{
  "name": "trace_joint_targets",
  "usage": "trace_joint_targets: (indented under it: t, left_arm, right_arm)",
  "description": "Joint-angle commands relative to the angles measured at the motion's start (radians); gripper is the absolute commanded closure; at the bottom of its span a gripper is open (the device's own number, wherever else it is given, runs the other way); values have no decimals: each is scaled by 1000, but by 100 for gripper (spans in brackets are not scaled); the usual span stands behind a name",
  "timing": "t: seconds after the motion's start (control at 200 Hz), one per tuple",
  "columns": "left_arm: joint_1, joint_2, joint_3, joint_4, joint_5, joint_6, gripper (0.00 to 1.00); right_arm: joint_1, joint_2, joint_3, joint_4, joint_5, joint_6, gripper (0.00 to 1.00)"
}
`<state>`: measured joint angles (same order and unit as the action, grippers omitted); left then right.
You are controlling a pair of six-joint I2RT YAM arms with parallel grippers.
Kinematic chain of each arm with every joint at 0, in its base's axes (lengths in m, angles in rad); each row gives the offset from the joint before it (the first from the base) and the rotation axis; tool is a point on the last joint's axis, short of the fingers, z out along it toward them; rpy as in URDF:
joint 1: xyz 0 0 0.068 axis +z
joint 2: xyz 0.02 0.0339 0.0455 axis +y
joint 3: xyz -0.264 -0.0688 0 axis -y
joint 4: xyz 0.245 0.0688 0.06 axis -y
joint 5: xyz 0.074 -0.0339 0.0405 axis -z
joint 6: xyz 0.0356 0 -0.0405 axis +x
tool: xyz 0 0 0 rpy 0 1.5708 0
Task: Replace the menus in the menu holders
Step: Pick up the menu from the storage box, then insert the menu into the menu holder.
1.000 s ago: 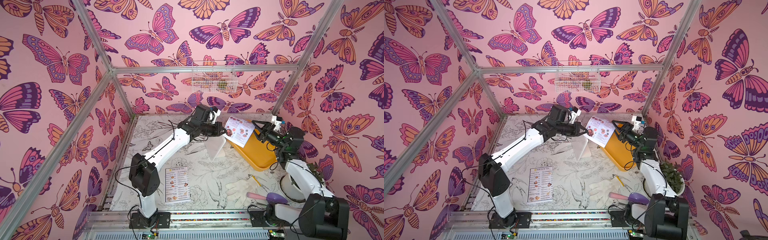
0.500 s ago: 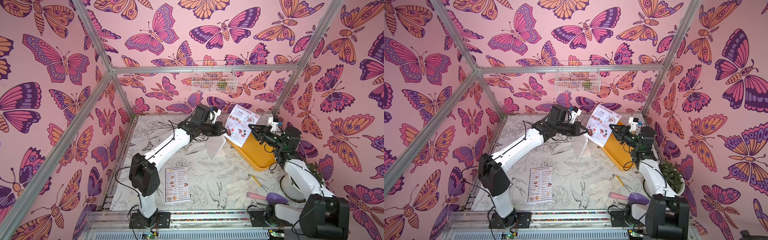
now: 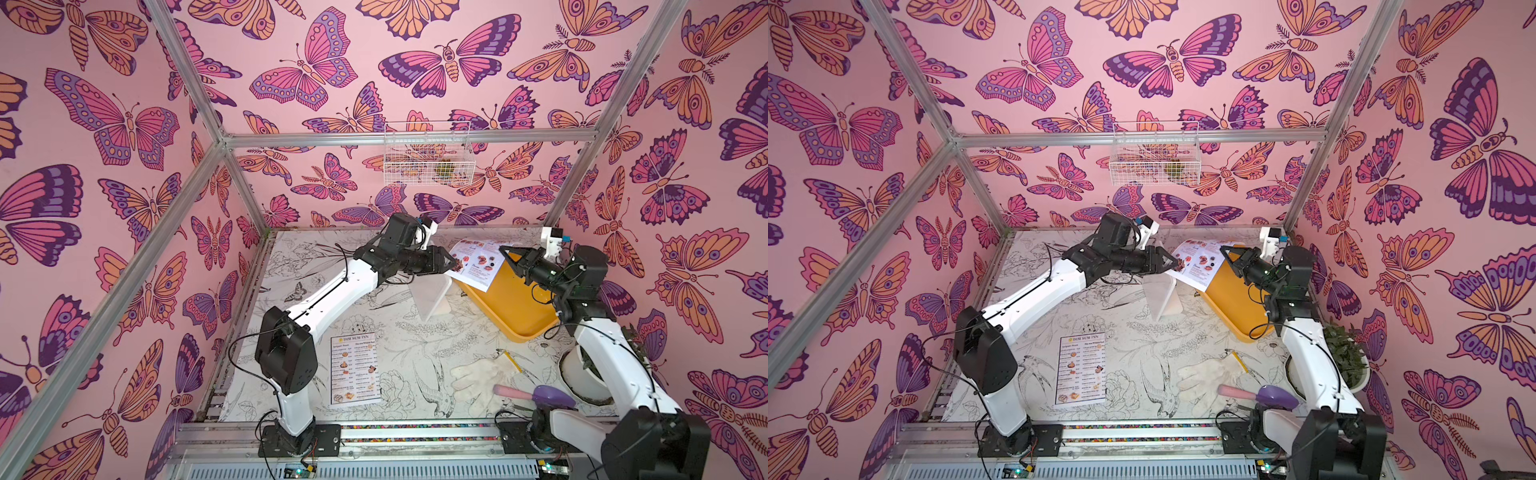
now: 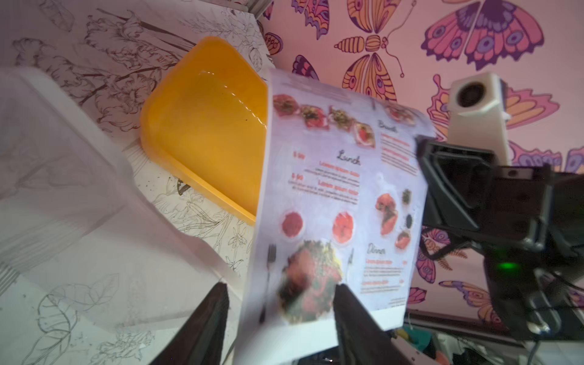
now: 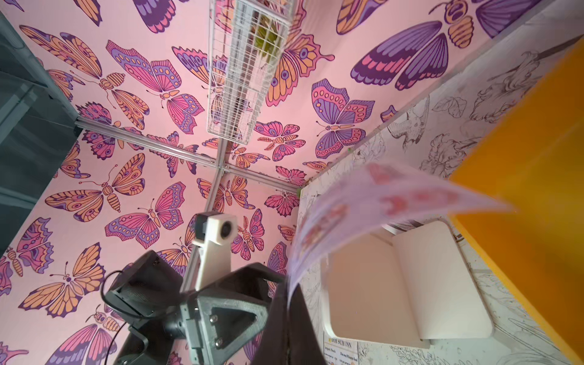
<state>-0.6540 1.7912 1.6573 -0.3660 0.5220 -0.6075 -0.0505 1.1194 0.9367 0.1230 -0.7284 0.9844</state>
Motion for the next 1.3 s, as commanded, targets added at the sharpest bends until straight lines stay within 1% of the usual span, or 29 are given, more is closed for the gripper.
trace_joint_targets:
  t: [0.0,0.065,0.145,0.2,0.245,0.321,0.376,0.461,0.566,0.656,0.872,1.092,1.298]
  left_arm:
    - [20,-81,-51,16,-92,14,27]
    - [37,-103,-79,9,-133,17,22]
    - [56,-124,-118,-4,-178,28,22]
    - [60,-128,-139,-22,-230,53,22]
    - [60,-116,-146,-41,-281,80,24]
    - [60,-83,-153,-53,-368,114,29]
    - [60,-57,-154,-54,-417,130,32]
    - [57,-18,-149,-53,-467,152,34]
    - [54,17,-143,-47,-519,173,34]
    - [53,53,-128,-40,-533,194,34]
    - [54,114,-108,-1,-522,204,33]
    - [41,126,-122,21,-519,196,33]
    - [29,124,-123,22,-527,199,33]
  right_arm:
    - [56,-54,124,-257,146,-272,100]
    - [75,-56,153,-275,176,-295,100]
    - [111,-54,193,-314,226,-342,100]
    - [148,-47,219,-327,252,-370,100]
    - [189,-36,241,-344,297,-400,100]
    - [278,-14,294,-407,424,-485,100]
    - [334,5,313,-408,498,-515,100]
    - [379,33,319,-363,563,-527,100]
    - [390,64,330,-319,582,-515,100]
    - [397,81,333,-286,592,-499,100]
    - [413,98,339,-231,620,-444,100]
    - [441,90,347,-221,667,-426,100]
    - [443,109,345,-212,691,-425,100]
